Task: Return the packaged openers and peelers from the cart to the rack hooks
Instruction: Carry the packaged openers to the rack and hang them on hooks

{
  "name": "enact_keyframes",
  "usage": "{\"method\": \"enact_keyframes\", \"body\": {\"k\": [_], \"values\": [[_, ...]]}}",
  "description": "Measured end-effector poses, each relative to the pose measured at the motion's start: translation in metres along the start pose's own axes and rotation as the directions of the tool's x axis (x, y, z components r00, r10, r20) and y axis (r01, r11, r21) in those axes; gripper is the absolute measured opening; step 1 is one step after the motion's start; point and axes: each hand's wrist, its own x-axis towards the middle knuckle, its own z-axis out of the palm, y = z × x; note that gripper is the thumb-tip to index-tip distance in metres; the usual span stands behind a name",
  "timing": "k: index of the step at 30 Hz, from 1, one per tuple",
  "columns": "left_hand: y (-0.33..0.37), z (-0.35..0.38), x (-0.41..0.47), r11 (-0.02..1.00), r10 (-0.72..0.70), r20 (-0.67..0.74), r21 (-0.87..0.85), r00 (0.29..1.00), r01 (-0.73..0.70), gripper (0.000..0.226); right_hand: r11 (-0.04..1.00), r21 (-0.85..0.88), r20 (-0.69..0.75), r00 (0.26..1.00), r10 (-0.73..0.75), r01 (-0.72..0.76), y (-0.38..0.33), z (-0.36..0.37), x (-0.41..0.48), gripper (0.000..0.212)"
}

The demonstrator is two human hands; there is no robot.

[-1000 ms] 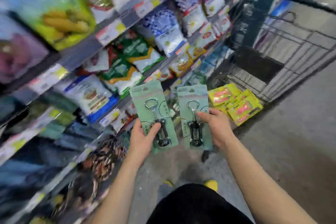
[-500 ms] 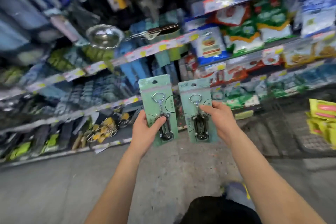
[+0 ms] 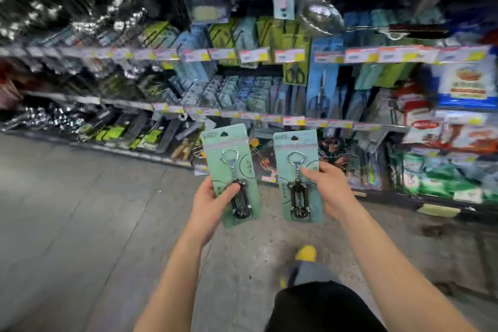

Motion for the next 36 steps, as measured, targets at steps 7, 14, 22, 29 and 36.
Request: {"method": "enact_keyframes", "body": {"k": [7, 14, 22, 29, 36], "values": [[-0.004, -0.038, 0.055, 0.997, -0.068, -0.007, -0.039, 0.998, 0.067, 0.027, 0.997, -0.066, 0.041, 0.999, 0.03, -0.028, -0.001, 0.063, 0.054, 0.014], [0.013, -0.056, 0.141, 0.995, -0.102, 0.014, 0.016, 0.995, 0.102, 0.028, 0.994, -0.02, 0.05, 0.993, 0.112, -0.111, -0.009, 0.128, 0.134, 0.017], [0.005, -0.079, 0.219, 0.988, -0.149, 0.028, 0.041, 0.988, 0.148, 0.034, 0.971, 0.006, 0.012, 0.971, 0.24, -0.24, 0.001, 0.165, 0.197, 0.023], [-0.015, -0.096, 0.271, 0.972, -0.216, 0.101, 0.113, 0.971, 0.204, 0.031, 0.953, -0.053, -0.128, 0.949, 0.289, -0.297, 0.022, 0.19, 0.228, 0.043], [-0.058, -0.125, 0.347, 0.964, -0.234, 0.284, 0.194, 0.93, 0.183, 0.026, 0.958, 0.066, -0.249, 0.925, 0.287, -0.279, 0.06, 0.231, 0.274, 0.042]]}}
